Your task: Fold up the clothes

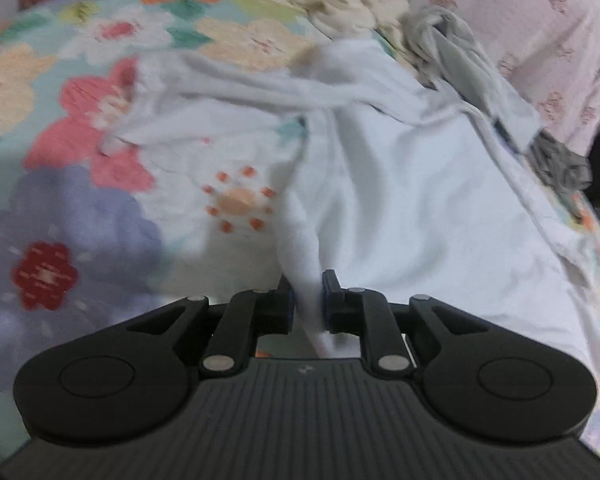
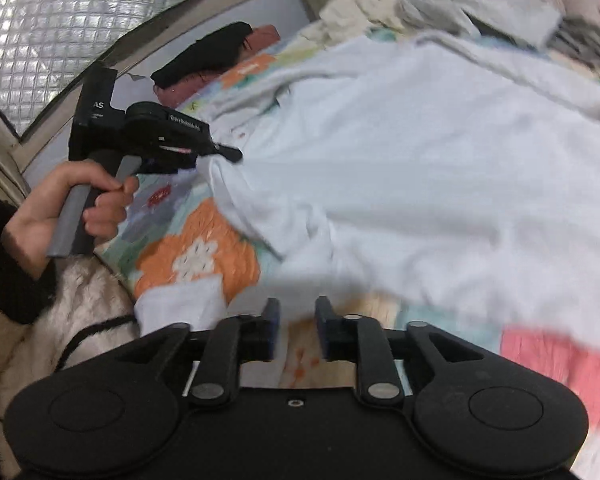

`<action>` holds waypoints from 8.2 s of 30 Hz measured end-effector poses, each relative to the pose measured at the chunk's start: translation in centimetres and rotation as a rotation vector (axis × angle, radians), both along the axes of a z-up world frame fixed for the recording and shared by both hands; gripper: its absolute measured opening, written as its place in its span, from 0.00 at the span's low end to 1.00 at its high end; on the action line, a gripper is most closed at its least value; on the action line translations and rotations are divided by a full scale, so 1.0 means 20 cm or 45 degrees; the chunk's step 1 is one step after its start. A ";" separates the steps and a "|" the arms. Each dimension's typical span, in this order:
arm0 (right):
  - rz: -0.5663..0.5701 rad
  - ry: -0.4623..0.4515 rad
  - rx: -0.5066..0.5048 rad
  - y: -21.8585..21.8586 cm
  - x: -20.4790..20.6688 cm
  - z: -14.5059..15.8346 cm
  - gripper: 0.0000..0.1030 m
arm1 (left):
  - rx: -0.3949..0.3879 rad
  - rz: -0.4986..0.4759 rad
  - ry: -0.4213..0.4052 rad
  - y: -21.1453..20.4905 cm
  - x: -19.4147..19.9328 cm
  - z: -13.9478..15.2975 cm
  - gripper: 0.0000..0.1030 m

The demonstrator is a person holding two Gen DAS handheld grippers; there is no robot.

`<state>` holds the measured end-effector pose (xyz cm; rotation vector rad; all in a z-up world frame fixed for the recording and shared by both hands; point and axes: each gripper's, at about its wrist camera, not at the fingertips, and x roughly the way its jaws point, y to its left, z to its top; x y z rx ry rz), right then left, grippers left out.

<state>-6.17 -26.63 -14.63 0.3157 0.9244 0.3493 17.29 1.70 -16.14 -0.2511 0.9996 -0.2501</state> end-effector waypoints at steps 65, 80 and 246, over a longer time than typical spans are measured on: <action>-0.298 0.344 0.237 -0.09 0.02 -0.27 0.62 | 0.001 -0.843 -0.157 -0.62 -0.23 -0.08 0.54; -0.483 0.022 -0.239 -0.31 -0.28 0.06 0.11 | 0.061 -0.775 -0.263 -0.46 -0.42 0.10 0.02; -0.843 -0.039 -0.235 -1.29 0.42 0.11 0.57 | 0.171 0.050 -0.048 0.01 0.26 0.00 0.69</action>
